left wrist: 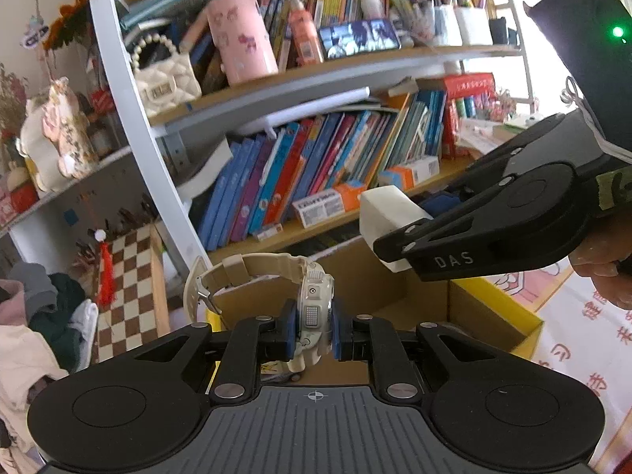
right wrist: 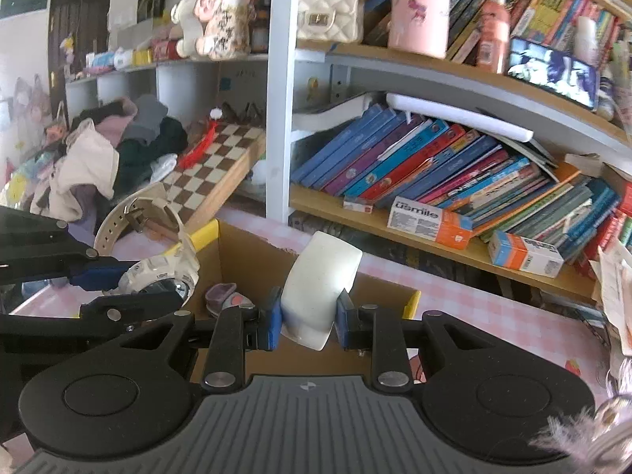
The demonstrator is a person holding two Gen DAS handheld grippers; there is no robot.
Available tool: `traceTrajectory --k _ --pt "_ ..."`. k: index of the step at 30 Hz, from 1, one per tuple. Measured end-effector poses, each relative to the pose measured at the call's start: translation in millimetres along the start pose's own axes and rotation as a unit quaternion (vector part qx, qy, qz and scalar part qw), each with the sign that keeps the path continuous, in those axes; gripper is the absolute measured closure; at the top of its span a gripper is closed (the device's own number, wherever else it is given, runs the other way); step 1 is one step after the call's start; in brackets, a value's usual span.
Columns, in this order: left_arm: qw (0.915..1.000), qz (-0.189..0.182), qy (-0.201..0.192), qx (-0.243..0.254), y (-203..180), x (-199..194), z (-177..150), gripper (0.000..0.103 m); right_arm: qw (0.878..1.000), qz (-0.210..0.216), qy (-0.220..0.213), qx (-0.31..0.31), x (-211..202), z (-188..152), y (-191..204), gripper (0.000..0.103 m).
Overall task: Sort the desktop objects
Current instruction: 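Lift the watch and charger and carry both toward the yellow box, then open the right tool to drop the charger while the left tool lowers the watch into the box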
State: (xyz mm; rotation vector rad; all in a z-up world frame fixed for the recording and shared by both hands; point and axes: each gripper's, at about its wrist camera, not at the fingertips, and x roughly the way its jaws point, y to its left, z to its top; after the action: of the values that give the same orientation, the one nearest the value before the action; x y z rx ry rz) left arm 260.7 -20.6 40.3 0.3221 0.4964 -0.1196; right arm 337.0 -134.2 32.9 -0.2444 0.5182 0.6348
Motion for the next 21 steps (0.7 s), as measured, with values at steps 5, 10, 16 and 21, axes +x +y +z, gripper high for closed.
traceTrajectory --k 5,10,16,21 --pt "0.9994 -0.009 0.033 -0.001 3.2 28.8 1.1 0.087 0.999 0.011 0.031 -0.034 33.1 3.6 -3.6 0.078" --pt "0.9961 -0.027 0.083 -0.010 7.5 59.1 -4.2 0.087 0.994 0.027 0.073 -0.078 67.2 4.5 -4.0 0.078" --pt "0.9904 -0.048 0.129 -0.019 9.2 80.5 -14.7 0.087 0.984 0.046 0.125 -0.119 104.0 -3.1 -3.2 0.078" --pt "0.9860 -0.059 0.155 -0.020 10.3 89.9 -19.5 0.087 0.975 0.058 0.154 -0.149 121.1 -5.6 0.1 0.078"
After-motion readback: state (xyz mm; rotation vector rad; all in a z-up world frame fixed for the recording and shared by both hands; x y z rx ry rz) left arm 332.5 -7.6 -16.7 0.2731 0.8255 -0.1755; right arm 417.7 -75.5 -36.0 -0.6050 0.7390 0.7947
